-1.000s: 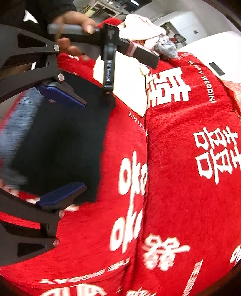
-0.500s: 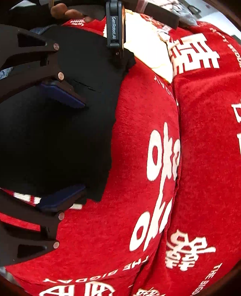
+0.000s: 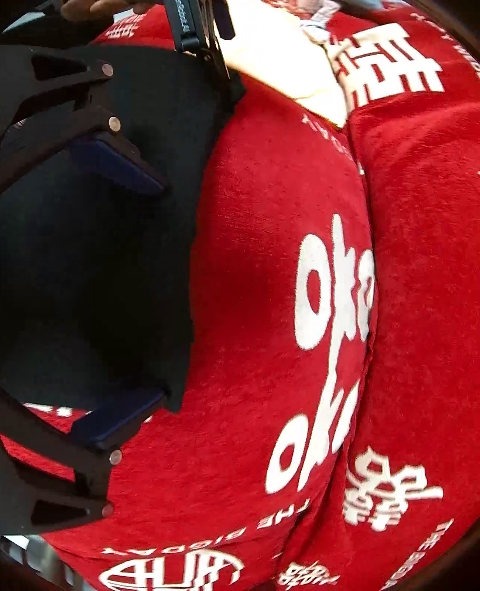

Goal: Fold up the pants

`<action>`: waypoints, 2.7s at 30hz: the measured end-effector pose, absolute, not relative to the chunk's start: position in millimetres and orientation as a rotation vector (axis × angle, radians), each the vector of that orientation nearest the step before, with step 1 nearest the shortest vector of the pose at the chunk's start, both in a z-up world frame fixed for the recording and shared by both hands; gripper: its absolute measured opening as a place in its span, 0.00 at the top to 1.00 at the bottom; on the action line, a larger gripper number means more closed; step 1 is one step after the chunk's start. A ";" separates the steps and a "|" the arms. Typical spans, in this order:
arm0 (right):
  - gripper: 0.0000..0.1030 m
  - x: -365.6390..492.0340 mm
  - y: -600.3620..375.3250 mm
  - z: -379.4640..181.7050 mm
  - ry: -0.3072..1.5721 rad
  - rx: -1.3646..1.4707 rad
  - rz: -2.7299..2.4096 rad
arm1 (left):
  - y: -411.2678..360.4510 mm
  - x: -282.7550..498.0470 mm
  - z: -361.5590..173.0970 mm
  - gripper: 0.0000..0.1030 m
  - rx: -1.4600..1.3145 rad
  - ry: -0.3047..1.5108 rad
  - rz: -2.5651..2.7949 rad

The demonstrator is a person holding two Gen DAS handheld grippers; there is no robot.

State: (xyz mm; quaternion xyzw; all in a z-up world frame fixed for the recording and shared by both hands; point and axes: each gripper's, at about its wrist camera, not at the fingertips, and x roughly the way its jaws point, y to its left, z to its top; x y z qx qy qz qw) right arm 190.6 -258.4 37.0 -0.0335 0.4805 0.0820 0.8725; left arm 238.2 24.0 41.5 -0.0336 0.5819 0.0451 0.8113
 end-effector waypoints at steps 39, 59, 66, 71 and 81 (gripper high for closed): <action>0.00 53.1 -241.2 13.6 0.925 -0.163 0.234 | 33.8 106.1 31.6 0.00 -0.071 1.224 0.065; 0.00 48.1 -316.8 13.3 0.922 0.003 0.174 | -9.6 106.3 38.4 0.00 -0.062 1.228 -0.124; 0.00 91.7 -370.8 -14.5 1.013 0.284 0.221 | -17.5 147.6 24.5 0.00 -0.194 1.299 -0.231; 0.00 116.9 -360.9 -32.5 1.044 0.353 0.346 | -21.6 167.0 10.5 0.00 -0.285 1.331 -0.250; 0.34 110.5 -318.9 -12.6 0.974 0.209 0.408 | -35.7 162.4 27.2 0.37 -0.175 1.239 -0.353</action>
